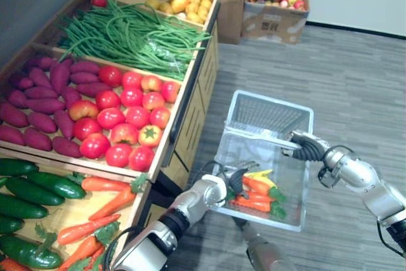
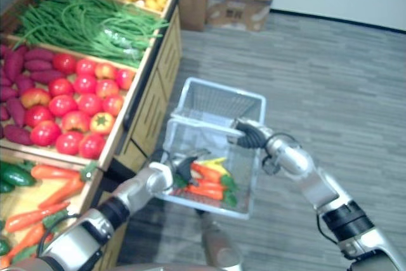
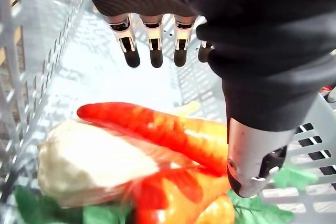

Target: Pick vegetable in the basket

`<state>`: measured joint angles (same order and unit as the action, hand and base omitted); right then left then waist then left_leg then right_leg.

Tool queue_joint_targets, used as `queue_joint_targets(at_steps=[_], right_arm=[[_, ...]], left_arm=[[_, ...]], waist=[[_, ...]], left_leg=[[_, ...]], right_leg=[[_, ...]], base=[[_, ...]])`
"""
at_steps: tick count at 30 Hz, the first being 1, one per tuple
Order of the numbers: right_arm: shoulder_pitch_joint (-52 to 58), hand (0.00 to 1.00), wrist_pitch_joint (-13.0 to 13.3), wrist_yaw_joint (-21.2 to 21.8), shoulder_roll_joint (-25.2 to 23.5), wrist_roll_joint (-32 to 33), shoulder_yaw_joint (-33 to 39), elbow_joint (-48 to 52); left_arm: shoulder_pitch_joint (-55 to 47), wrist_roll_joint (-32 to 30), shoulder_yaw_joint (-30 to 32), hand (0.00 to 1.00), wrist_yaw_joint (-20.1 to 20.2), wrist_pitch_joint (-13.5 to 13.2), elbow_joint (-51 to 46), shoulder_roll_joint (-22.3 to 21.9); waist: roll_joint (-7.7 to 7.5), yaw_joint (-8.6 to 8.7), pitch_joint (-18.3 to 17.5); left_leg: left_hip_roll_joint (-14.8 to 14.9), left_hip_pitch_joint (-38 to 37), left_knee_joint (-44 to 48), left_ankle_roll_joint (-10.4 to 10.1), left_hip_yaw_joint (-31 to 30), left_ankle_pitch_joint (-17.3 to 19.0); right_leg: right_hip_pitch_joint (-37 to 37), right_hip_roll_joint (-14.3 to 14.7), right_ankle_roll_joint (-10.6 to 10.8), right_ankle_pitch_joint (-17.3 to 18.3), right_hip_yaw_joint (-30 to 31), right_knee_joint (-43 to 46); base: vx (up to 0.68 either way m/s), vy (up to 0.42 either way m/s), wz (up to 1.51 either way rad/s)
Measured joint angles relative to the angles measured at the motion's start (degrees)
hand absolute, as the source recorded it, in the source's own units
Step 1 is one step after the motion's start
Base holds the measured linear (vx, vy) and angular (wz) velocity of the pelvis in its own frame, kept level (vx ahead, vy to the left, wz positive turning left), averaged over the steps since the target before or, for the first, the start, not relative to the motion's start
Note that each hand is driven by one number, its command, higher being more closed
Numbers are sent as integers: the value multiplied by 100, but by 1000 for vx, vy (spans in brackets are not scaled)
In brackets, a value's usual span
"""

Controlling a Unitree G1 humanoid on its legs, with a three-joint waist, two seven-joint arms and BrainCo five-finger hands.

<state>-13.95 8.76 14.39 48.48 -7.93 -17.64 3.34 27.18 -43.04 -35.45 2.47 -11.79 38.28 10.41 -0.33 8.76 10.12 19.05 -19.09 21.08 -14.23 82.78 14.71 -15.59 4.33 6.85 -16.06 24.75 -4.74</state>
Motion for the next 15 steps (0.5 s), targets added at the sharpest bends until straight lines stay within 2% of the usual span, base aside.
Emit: queue_joint_targets(at_steps=[6, 9, 12, 15], right_arm=[[4, 100, -2, 4, 4, 0, 12, 101], [30, 100, -25, 1, -63, -10, 110, 98], [249, 100, -64, -47, -437, -120, 535, 21], [576, 100, -78, -143, -810, -344, 921, -297]], left_arm=[[2, 14, -6, 0, 0, 3, 22, -67], [-78, 31, -43, 0, 15, 12, -370, -45], [-420, 600, -81, 0, 52, -67, -1515, -11], [-983, 1635, -27, 0, 302, -290, -2684, 82]], waist=[[-9, -7, 13], [-4, -29, 76], [19, -34, 117], [35, -164, 122]], left_leg=[[-118, -8, -105, 2, -13, 2], [-115, 11, -104, 8, -45, 16], [-23, 173, -82, 10, -325, 20], [114, 316, -50, 36, -710, 1]], right_leg=[[22, -52, 24, -10, 56, -28], [22, -82, 29, -10, 30, -40], [25, -165, 27, -9, -224, -43], [131, -264, 15, -2, -604, -42]], base=[[-52, -35, -2], [-72, -70, 8], [-82, -97, 41], [-99, -98, 64]])
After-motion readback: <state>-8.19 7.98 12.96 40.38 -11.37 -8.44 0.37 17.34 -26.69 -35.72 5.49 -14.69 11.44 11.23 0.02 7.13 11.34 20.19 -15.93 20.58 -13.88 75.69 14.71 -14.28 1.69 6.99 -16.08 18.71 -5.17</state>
